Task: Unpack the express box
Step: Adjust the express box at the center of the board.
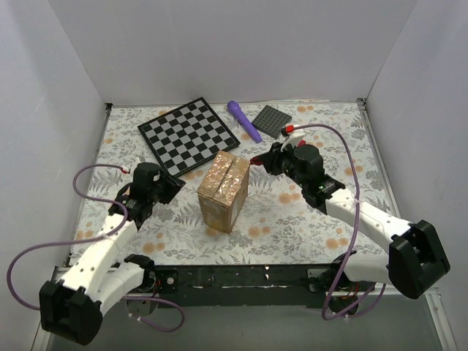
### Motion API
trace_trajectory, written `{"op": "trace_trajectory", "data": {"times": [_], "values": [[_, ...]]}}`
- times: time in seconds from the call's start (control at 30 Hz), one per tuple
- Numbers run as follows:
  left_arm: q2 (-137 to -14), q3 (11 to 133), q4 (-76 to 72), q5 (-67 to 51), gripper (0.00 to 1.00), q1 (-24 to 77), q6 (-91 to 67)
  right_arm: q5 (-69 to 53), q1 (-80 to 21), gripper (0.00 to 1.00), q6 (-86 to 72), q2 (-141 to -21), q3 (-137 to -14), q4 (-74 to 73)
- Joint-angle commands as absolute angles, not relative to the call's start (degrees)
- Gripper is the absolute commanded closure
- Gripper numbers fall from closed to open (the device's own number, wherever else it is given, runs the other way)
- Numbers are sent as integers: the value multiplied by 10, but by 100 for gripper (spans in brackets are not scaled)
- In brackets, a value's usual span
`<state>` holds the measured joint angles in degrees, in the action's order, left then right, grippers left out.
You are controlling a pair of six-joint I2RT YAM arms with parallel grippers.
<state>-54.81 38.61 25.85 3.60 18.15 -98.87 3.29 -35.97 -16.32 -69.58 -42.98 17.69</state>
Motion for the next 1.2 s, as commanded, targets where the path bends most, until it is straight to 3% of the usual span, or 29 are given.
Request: {"op": "trace_trajectory", "data": {"times": [0.0, 0.03, 0.07, 0.1, 0.3, 0.53, 0.8, 1.17], "values": [[-448, 347, 365, 38, 72, 181, -1004, 62, -338, 99, -179, -741, -491, 214], [-429, 334, 366, 14, 78, 182, -1010, 53, -335, 99, -186, -750, -499, 219], [-407, 320, 367, 4, 98, 183, -1016, 48, -330, 99, -187, -770, -514, 230], [-369, 303, 360, -20, 100, 183, -1025, 41, -327, 99, -186, -779, -521, 235], [-277, 261, 320, -246, 100, 183, -1004, -48, -311, 99, -185, -839, -555, 295], [-322, 215, 196, -417, 100, 196, -994, -199, -313, 99, -229, -896, -579, 328], [-378, 192, 104, -440, 100, 208, -1000, -222, -322, 99, -201, -843, -529, 291], [-551, 266, 72, -326, 100, 210, -947, -205, -323, 99, -194, -701, -412, 264]]}}
